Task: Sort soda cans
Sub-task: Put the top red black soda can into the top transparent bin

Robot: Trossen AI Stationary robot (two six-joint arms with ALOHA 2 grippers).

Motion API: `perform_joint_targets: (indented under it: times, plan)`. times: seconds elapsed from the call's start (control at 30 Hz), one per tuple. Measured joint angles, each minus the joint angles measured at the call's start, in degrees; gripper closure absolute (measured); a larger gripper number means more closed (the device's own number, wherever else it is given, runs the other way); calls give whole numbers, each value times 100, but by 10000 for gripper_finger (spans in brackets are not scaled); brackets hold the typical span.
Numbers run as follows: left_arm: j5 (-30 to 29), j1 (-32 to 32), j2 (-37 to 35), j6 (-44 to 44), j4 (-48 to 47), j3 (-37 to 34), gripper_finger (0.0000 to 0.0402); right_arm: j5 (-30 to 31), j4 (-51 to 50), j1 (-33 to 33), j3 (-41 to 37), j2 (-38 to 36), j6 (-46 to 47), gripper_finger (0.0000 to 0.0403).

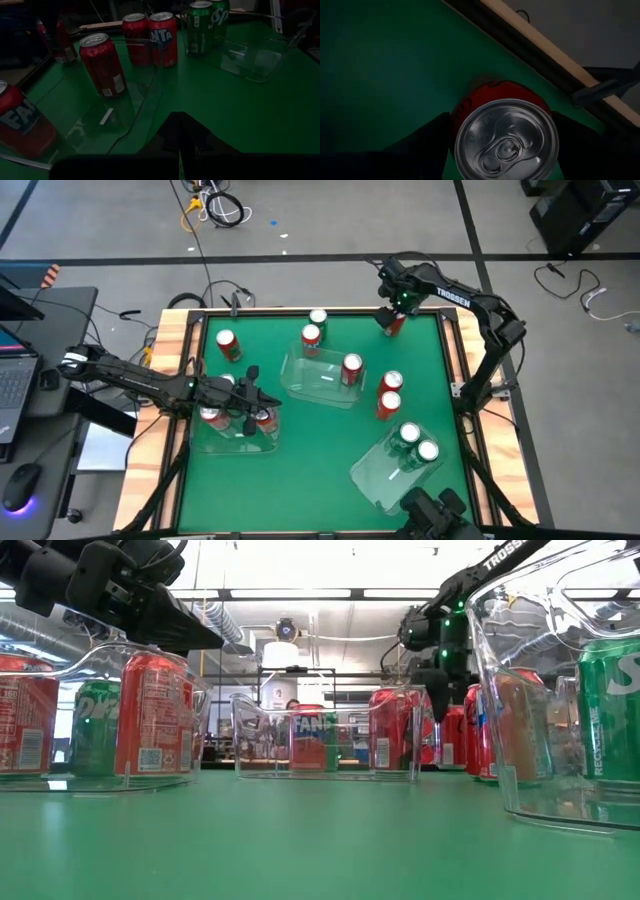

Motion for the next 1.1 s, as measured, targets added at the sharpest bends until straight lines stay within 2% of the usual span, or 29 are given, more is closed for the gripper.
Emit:
perform_joint_targets:
  times: [0.17,0.3,0.4,0.57,0.7,0.83,1.1]
  plan:
    - [0,0,0,-17,-44,0,400,-7,-342,273,23,-557,-81,118]
    - [0,0,0,-17,-42,0,400,0,-1128,651,376,-1100,193,118]
    - [0,0,0,-17,-42,0,400,8,-1638,1135,809,-1451,529,118]
    - [0,0,0,-17,-39,0,400,4,-2086,2361,1571,-1680,1121,118]
    - [0,0,0,-13,4,0,400,107,-1975,3422,1985,-1585,1537,118]
    - [0,0,0,4,25,0,400,268,-1669,4194,2101,-1210,1688,118]
    - [0,4,0,9,13,0,400,308,-1536,4793,2121,-237,1585,118]
